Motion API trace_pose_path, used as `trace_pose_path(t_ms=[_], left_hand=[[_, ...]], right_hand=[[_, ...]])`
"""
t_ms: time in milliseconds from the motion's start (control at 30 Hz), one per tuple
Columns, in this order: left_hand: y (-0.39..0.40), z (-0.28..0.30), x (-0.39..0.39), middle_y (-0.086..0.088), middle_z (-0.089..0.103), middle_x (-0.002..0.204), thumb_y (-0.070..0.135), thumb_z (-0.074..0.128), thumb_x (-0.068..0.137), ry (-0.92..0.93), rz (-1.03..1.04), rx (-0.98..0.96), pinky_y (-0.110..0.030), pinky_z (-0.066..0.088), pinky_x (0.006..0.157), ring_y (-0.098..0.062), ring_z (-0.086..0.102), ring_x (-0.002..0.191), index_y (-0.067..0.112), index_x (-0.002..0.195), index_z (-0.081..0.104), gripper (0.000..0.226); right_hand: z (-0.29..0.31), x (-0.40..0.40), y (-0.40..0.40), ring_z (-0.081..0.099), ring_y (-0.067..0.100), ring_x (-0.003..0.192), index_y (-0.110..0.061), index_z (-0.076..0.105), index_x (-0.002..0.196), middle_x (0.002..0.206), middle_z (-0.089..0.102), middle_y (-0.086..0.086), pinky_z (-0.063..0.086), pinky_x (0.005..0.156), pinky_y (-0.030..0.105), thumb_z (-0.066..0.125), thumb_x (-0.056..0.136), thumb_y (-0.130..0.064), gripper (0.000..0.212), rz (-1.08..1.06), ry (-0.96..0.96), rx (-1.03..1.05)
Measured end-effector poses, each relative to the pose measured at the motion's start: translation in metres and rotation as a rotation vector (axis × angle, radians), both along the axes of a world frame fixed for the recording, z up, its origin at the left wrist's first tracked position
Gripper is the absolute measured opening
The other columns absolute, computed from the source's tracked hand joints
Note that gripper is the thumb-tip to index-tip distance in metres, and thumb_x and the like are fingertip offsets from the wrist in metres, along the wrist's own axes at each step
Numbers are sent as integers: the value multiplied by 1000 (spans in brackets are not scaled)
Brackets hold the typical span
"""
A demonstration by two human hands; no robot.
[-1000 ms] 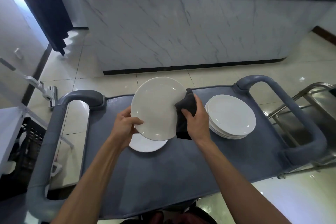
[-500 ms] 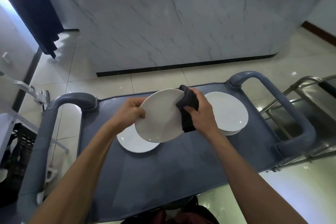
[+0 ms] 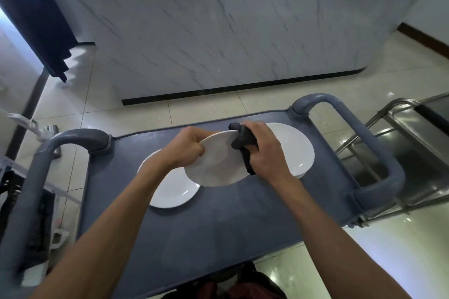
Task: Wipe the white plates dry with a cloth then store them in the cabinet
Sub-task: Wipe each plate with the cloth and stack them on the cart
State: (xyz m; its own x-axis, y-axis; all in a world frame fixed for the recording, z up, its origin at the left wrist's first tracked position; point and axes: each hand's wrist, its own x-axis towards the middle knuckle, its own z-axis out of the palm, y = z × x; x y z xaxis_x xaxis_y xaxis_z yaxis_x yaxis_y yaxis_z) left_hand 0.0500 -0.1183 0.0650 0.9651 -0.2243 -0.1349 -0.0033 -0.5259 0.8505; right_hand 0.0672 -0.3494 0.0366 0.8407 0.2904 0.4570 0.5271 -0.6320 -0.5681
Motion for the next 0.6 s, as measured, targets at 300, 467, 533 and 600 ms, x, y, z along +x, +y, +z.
trace_pose_path(t_ms=[300, 467, 533, 600], left_hand=[[-29, -26, -20, 19, 75, 108, 0, 57, 87, -146, 394, -182, -33, 54, 95, -1, 67, 106, 35, 112, 77, 47], [-49, -33, -51, -3, 78, 90, 37, 58, 94, 63, 982, -465, -45, 52, 87, -26, 75, 87, 15, 84, 76, 30], [-58, -26, -50, -7, 78, 97, 54, 54, 96, 312, 974, -632, -39, 48, 79, -26, 76, 87, 9, 92, 74, 49], [-67, -16, -45, -7, 78, 103, 69, 52, 91, 487, 893, -805, -37, 44, 76, -28, 76, 92, 8, 104, 71, 65]], right_hand=[[-11, 17, -20, 55, 29, 96, -13, 62, 118, 111, 59, 5, 46, 82, 44, 69, 74, 5, 48, -50, -138, -9], [-16, 29, -26, 57, 31, 99, -10, 62, 120, 114, 61, 10, 47, 87, 46, 69, 78, 7, 46, -41, -263, 31], [-20, 31, -24, 57, 32, 99, -11, 61, 121, 114, 62, 11, 47, 86, 48, 68, 79, 9, 47, -22, -295, 62], [-22, 31, -21, 57, 32, 97, -15, 59, 121, 113, 63, 11, 46, 86, 47, 69, 78, 11, 51, -1, -332, 93]])
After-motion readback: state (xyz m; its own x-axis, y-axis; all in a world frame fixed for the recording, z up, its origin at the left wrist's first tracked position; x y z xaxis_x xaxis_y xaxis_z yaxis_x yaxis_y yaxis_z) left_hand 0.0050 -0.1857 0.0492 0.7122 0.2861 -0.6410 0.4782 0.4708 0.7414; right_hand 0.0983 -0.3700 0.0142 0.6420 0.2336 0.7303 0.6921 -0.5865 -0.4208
